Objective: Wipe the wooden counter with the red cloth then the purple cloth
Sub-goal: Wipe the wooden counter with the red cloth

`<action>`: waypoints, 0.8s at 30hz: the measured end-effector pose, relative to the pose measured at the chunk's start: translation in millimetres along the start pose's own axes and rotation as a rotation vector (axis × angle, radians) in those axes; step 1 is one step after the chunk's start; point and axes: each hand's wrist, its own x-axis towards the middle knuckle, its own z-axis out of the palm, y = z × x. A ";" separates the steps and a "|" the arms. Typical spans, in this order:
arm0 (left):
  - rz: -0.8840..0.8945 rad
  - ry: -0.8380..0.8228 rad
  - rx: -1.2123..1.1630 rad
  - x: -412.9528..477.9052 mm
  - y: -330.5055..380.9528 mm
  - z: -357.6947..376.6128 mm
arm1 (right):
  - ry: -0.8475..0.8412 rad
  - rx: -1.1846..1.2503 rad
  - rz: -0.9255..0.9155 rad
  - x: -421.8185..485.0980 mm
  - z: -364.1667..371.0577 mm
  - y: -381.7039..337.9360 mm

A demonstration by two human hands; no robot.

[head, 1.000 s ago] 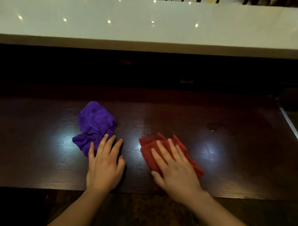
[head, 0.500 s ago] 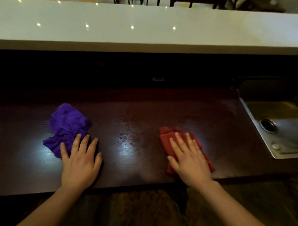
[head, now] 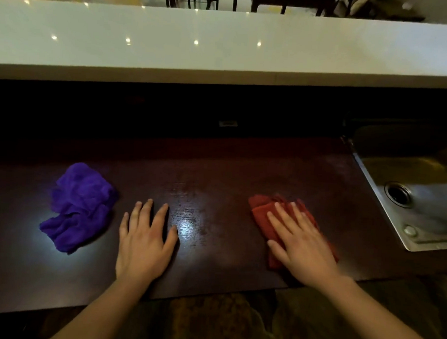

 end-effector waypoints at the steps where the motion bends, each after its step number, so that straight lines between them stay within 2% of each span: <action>1: -0.004 -0.004 0.008 0.7 0.8 0.2 | 0.008 0.000 0.081 7.2 -1.0 13.1; 4: -0.010 -0.013 0.000 -0.4 5.0 0.4 | 0.025 0.092 0.341 45.5 -10.1 24.8; 6: -0.017 -0.007 -0.017 -0.3 5.6 -1.7 | 0.037 0.145 0.435 68.7 -14.6 10.7; 8: -0.023 -0.007 -0.030 -0.1 5.4 -3.6 | 0.038 0.151 0.395 72.7 -15.1 -8.8; 11: -0.021 0.006 -0.054 -1.0 6.3 -6.1 | 0.056 0.078 0.120 32.8 -6.0 -30.7; 13: -0.024 0.017 -0.074 -0.2 7.1 -8.0 | 0.039 0.049 0.002 1.2 1.1 -23.1; 14: -0.025 0.020 -0.080 0.3 7.6 -8.3 | 0.033 0.034 0.002 -4.0 3.9 -8.8; 16: -0.020 0.028 -0.079 0.3 8.3 -8.1 | 0.029 0.015 0.147 6.4 3.9 23.8; 18: -0.021 0.020 -0.065 0.0 9.2 -8.8 | 0.049 0.059 0.321 40.6 -0.6 44.5; 20: -0.022 0.010 -0.053 0.4 9.5 -9.3 | 0.047 0.106 0.410 83.4 -5.2 47.7; 22: -0.022 -0.001 -0.039 0.0 9.3 -9.5 | 0.031 0.132 0.398 118.2 -10.3 36.3; 24: -0.024 -0.013 -0.042 -0.2 9.4 -10.0 | 0.014 0.144 0.306 131.7 -16.4 19.2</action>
